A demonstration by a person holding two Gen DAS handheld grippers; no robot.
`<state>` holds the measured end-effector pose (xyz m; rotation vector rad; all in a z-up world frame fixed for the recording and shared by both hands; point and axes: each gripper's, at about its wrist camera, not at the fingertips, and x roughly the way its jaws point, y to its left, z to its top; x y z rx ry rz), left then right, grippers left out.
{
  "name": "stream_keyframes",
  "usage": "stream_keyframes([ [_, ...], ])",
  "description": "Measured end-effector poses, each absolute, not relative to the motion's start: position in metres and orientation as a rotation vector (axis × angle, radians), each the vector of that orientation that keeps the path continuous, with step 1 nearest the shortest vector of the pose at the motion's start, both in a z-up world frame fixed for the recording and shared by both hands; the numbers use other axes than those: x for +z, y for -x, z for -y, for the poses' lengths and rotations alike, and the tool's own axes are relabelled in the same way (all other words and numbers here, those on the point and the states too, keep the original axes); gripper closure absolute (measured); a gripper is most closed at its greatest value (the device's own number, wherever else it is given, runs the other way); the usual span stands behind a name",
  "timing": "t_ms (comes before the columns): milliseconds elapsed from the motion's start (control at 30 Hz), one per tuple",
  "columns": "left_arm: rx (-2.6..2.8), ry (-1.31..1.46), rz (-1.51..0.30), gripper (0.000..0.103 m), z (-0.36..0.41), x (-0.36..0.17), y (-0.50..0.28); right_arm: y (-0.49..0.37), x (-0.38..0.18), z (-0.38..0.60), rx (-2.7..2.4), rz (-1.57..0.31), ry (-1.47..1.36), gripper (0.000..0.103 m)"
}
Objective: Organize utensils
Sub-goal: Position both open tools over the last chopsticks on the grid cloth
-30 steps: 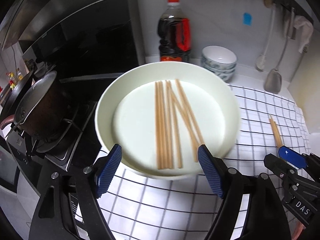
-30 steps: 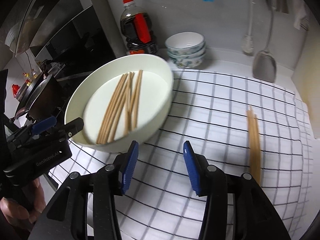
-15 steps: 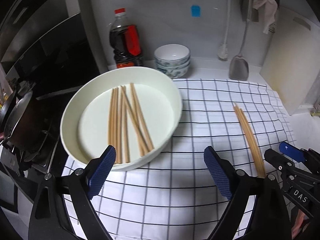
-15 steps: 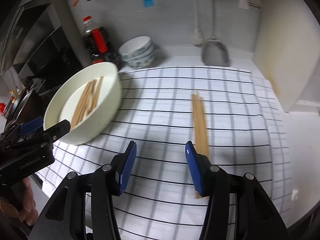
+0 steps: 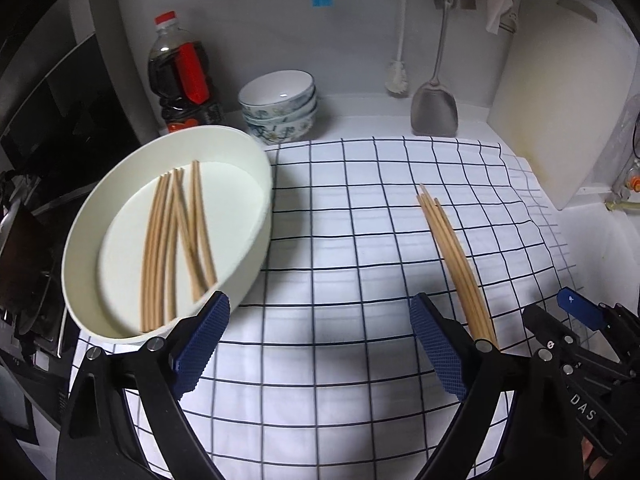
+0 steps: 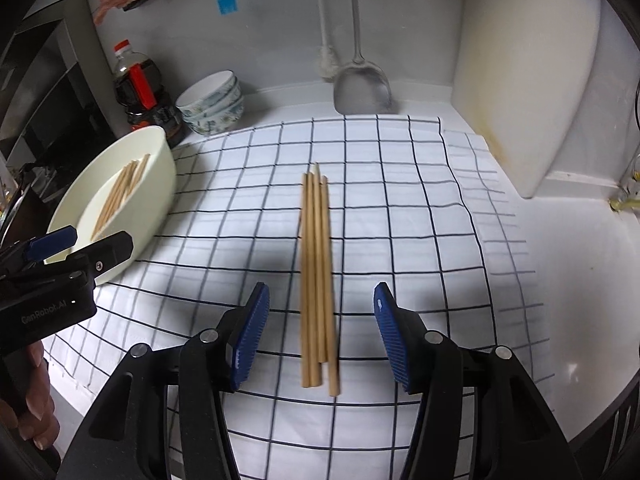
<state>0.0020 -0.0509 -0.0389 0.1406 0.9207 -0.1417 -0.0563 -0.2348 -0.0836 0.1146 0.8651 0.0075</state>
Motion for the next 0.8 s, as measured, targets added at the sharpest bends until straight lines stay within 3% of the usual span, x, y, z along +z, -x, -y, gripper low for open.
stream_keyframes([
  [800,-0.119,-0.133,-1.011,0.013,0.089,-0.109,-0.017,0.022,-0.154,0.261,0.015,-0.906,-0.099,0.051],
])
